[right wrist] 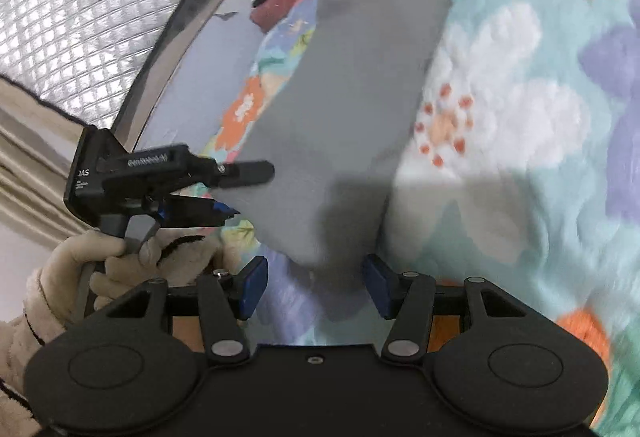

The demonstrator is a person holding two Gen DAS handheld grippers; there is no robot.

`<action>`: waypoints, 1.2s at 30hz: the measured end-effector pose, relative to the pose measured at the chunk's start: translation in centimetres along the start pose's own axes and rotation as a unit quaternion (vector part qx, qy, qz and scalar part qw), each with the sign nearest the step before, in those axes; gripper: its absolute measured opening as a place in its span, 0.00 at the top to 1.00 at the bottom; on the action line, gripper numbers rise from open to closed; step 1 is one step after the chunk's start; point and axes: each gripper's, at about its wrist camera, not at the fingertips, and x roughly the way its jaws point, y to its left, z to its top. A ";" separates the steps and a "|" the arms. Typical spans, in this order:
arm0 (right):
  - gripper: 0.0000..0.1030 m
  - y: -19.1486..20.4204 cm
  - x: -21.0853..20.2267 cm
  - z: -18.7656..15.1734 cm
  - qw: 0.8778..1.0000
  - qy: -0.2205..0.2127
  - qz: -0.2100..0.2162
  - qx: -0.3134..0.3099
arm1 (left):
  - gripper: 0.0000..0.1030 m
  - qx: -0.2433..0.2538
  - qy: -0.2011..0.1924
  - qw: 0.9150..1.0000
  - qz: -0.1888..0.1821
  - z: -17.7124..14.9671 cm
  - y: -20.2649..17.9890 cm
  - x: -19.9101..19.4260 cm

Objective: Fold clothes

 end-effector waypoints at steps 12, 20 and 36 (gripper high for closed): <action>0.42 -2.2 3.4 1.7 0.987 -0.054 0.074 0.134 | 0.22 -0.024 -0.018 1.000 -0.002 0.0 -0.1 2.0; 0.74 -0.9 1.1 1.4 0.990 -0.076 0.083 0.081 | 0.56 0.027 -0.037 0.998 -0.040 -1.1 -2.0 0.5; 0.48 1.8 -4.2 1.8 0.995 -0.091 -0.037 0.004 | 0.39 0.033 -0.027 0.999 -0.006 -1.7 -2.1 1.4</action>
